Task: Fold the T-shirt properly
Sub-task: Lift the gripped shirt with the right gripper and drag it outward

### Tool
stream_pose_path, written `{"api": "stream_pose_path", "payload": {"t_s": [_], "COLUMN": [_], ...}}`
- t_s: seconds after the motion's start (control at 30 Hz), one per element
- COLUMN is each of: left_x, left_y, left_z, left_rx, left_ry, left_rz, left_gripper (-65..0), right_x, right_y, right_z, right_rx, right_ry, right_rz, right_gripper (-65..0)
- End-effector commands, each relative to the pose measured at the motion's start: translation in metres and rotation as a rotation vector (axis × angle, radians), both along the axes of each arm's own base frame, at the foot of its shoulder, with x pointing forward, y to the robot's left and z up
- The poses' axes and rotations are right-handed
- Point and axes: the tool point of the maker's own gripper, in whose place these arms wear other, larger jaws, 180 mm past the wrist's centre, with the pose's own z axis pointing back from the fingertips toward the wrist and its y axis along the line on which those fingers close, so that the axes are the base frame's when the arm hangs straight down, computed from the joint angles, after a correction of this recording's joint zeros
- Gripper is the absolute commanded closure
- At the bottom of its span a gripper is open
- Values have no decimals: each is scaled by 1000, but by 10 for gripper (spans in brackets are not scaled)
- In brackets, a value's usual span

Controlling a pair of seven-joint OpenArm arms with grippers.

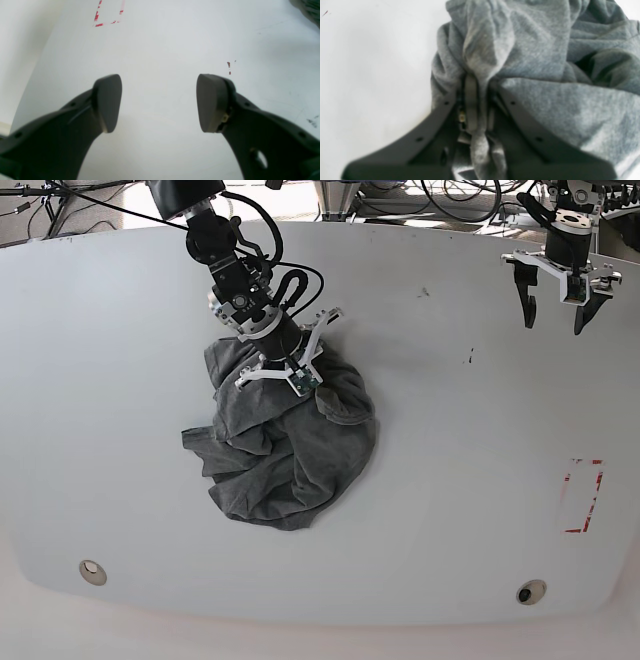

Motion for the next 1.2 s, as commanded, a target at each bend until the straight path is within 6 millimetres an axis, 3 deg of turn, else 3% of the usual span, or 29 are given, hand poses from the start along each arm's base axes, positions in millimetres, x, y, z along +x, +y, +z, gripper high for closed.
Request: {"api": "stream_pose_path", "payload": {"t_s": [0.0,0.53,0.67,0.93,1.17], "left_x": [6,7,10,12,13], "left_y": [-2,-2,-4,-7,-14], "left_z": [10,10,11,11,9], "left_rx": [4,4,0,-6,-15], "left_ry": [-40,-39,-48,-49,-45], "left_rz": [-15,-15,-19,-26,-43], "left_gripper": [-433,-437,-438,-439,-441], "right_x": [10,14,16,21,36], "right_y": [2,3,5,2,-20], "right_z": [17,35,57,82,112], "right_rx": [23,40,62,79,81], "right_ry": [-59,-98,-147,-210,-300], "right_rz": [3,-2,2,-6,-57], "right_gripper": [0,0,0,0,0]}}
